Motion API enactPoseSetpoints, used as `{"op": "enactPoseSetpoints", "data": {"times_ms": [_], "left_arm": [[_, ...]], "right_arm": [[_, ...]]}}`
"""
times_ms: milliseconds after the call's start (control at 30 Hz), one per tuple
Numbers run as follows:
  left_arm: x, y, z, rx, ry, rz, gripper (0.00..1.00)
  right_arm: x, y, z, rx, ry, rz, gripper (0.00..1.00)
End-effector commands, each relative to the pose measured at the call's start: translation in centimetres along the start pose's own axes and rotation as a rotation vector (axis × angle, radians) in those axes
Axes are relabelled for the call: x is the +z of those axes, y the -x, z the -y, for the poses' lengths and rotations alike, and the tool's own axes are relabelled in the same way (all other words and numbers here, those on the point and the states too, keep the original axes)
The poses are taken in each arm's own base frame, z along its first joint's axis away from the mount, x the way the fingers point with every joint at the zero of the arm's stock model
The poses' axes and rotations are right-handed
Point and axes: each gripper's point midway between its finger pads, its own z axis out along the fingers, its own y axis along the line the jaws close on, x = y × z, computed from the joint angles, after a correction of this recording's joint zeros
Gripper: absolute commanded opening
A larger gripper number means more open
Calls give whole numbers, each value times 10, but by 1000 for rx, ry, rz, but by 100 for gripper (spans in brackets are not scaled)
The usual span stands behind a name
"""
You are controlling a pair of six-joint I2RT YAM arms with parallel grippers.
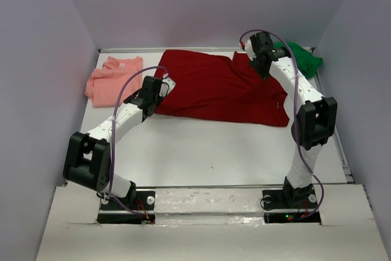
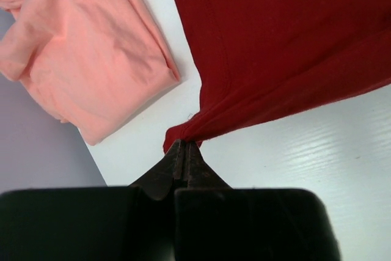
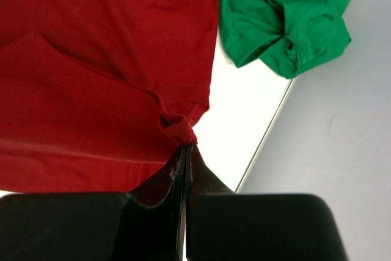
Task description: Fold and stack the t-shirts
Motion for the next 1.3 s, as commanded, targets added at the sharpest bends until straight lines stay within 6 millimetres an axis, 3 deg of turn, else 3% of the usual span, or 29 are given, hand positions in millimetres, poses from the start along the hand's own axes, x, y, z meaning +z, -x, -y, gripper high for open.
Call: {"op": "enactPoseSetpoints", "data": {"times_ms": [0,267,767,1267], "left_arm": [[-2,23,-23,-51,98,44,0],[6,30,-29,-48,155,43,0],[31,45,-13,-3,194,39,0],[49,40,-16,43,316,13,0]], "right_arm": [[3,20,16,9,-46,49,0],[20,22,11,-7,-47,28,0],[52,19,1,-47,-64,-22,0],[70,21,3,-56,-83,-48,0]]}}
